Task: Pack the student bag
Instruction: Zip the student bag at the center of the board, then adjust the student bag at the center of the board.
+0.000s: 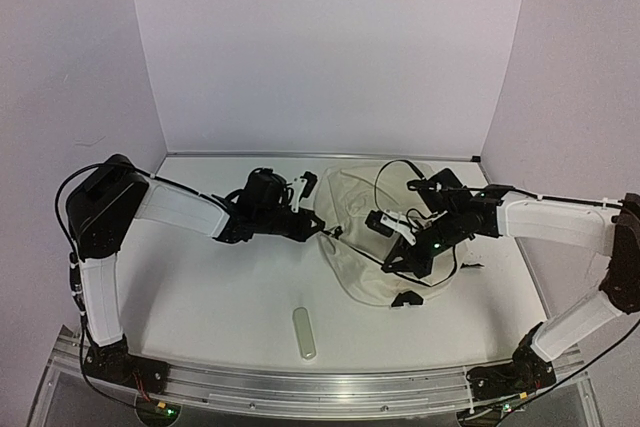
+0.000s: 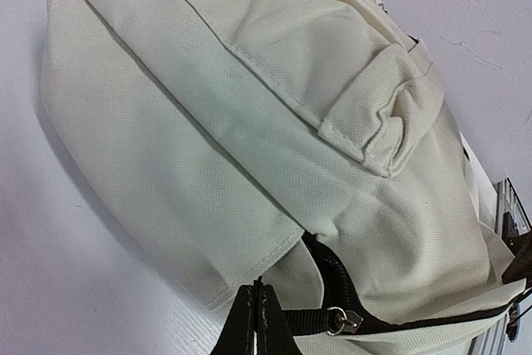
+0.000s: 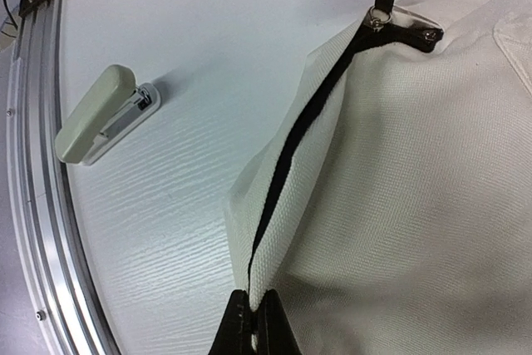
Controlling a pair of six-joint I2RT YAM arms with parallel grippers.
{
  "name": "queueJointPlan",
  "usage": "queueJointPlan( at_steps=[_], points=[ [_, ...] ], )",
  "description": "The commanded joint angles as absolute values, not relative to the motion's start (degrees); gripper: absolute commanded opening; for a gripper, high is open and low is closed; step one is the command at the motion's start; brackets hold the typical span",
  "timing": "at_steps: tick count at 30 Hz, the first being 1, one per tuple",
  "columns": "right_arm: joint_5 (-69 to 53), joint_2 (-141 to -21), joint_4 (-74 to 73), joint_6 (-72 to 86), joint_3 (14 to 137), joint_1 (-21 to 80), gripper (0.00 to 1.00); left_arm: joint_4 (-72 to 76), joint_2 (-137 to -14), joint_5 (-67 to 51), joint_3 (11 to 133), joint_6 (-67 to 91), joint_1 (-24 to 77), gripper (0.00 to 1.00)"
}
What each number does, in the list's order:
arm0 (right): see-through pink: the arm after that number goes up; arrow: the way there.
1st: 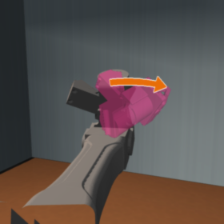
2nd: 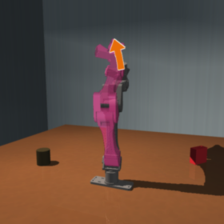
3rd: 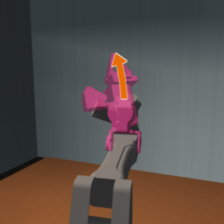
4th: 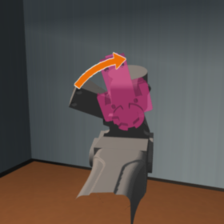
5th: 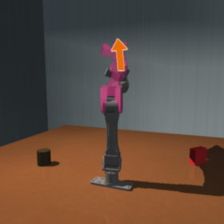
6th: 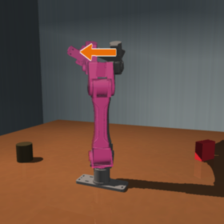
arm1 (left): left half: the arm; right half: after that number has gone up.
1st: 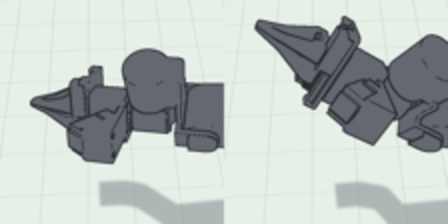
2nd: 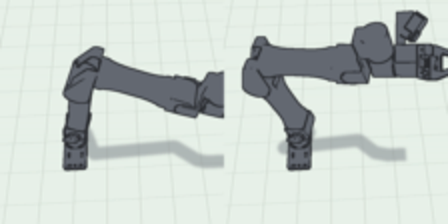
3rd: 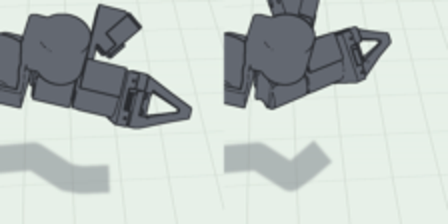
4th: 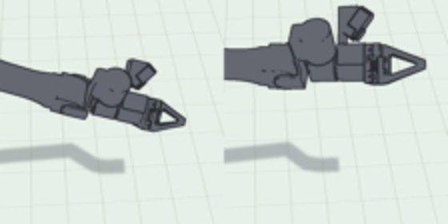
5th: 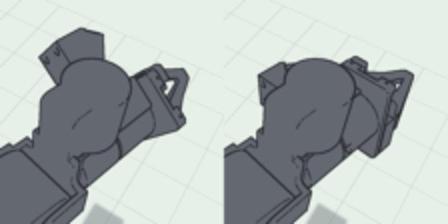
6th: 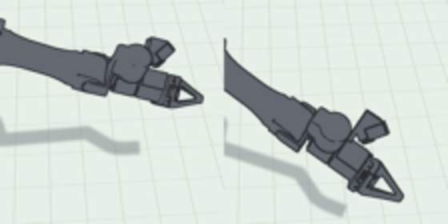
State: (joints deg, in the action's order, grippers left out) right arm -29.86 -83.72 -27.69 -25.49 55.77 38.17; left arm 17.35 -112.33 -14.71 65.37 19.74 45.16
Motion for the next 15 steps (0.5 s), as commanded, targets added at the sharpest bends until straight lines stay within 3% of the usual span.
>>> queueJointPlan(
  at_steps=[1, 15],
  points=[
    [-24.8, -82.4, -32.4, -29.4, 54.4, 38.1, 0.00, 15.2, -113.3, -7.5, 68.8, 20.3, 42.4, 0.00],
    [-22.0, -83.0, -31.2, -30.6, 53.5, 42.3, 0.00, 11.9, -119.2, -7.5, 76.5, 23.9, 35.3, 0.00]
  ],
)
